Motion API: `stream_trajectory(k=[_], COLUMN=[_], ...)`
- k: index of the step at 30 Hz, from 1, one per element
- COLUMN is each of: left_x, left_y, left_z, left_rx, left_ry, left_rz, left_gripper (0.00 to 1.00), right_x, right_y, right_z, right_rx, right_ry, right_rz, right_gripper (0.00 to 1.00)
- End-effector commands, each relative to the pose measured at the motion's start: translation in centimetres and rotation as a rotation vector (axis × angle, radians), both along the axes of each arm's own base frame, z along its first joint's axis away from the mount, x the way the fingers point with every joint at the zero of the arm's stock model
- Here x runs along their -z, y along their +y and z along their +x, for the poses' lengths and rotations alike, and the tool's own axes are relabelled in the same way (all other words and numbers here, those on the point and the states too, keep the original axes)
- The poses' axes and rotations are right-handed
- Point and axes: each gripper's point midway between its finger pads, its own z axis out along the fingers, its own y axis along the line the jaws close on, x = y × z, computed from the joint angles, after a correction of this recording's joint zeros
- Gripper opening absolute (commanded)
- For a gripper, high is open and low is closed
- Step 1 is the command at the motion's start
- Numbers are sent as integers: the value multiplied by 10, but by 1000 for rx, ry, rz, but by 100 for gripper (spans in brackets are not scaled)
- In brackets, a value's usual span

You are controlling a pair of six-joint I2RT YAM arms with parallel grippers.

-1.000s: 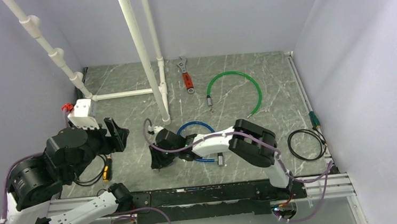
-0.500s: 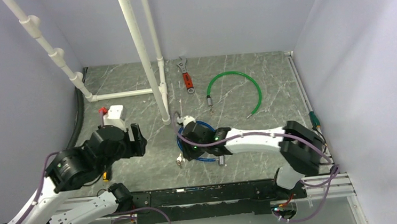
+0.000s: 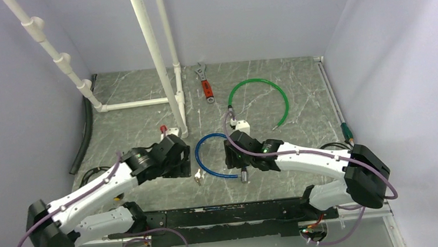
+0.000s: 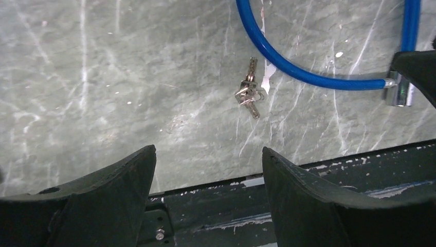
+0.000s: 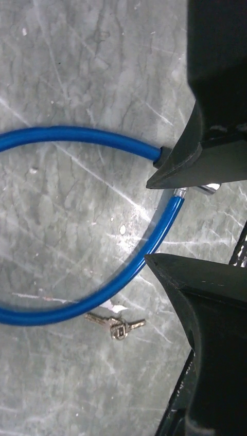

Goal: Unlock with the key

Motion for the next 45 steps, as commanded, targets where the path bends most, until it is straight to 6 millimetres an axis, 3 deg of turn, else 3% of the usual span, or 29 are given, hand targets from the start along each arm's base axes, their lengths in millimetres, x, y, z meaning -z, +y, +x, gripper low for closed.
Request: stream_trajectory(k=[1, 11, 26, 31, 36, 38, 41, 45], left_x=[8, 53, 102, 116, 130, 132, 130, 112], left_y=[-38, -72, -75, -70, -68, -67, -69, -75], left_z=[19, 37, 31, 23, 17, 16, 15, 16], left_rx=[29, 138, 171, 156, 151, 147, 152, 163], left_ry=[-12, 18, 95, 116, 137, 140, 132, 101], left_rz=[-91, -64, 96, 159, 180, 191, 184, 141], left_gripper=[80, 80, 58, 43, 10, 2, 0, 0], right_x=[-6, -9, -7, -8, -8, -7, -8, -13], right_y=[-8, -17, -23, -28, -31, -33, -33, -32], right_z=[4, 2, 0, 0, 0, 0, 0, 0], right_rx=[63, 59, 68, 77, 85, 90, 91, 89], right_ry=[-25, -32, -32, -42, -43, -43, -46, -58], right_rz=[14, -5, -10, -13, -13, -12, -5, 14], right_gripper=[51, 51, 51, 51, 51, 51, 50, 50])
